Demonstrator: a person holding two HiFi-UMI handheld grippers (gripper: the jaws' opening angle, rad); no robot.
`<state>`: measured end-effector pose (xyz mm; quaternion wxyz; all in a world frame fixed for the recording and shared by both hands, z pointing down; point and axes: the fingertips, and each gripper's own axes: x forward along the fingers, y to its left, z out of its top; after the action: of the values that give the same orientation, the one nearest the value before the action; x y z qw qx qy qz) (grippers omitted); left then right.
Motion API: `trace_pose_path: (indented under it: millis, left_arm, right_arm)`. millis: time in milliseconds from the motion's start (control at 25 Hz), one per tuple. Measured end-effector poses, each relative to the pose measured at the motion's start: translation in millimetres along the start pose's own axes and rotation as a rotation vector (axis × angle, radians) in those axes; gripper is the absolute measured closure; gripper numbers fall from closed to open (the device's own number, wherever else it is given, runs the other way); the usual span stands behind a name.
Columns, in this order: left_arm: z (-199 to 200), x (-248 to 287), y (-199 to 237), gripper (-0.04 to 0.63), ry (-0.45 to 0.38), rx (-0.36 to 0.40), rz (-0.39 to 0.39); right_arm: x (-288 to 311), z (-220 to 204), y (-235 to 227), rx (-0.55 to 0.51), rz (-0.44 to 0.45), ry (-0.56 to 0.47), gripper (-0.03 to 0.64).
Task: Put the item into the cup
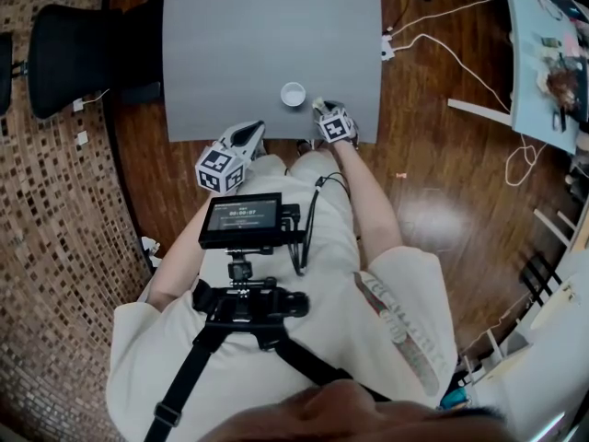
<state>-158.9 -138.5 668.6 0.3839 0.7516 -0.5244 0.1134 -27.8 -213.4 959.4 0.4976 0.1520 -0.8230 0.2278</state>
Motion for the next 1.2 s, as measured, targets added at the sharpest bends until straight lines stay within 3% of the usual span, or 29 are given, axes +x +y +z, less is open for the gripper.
trace_pose_path:
  millis: [160, 320, 480, 680, 880, 1040, 1200]
  left_arm:
    - [2, -2, 2, 0.601, 0.004, 0.006, 0.01]
    - [4, -3, 2, 0.601, 0.007, 0.007, 0.014]
    - [7, 1, 4, 0.6, 0.002, 0.015, 0.015]
    - [17, 1, 7, 0.6, -0.013, 0.026, 0.005]
    - [19, -17, 13, 0.601, -0.04, 0.035, -0.009]
    - [31, -10, 18, 0.601, -0.062, 0.046, -0.023]
    - [37, -2, 22, 0.601, -0.061, 0.045, -0.031]
  right_arm:
    - [2, -2, -4, -0.002, -0.01, 0.001, 0.476]
    - [-2, -7, -11, -0.003, -0.009, -0.002, 0.554]
    - [-12, -1, -17, -0.003, -0.013, -0.037, 0.561]
    - [-45, 30, -7, 0.025, 0.005, -0.14, 0.563]
    - [-85, 73, 33, 0.023, 0.034, -0.237, 0.563]
    - [-101, 108, 43, -0.019, 0.045, -0.253, 0.563]
    - [-96, 120, 49, -0.059, 0.052, -0.202, 0.563]
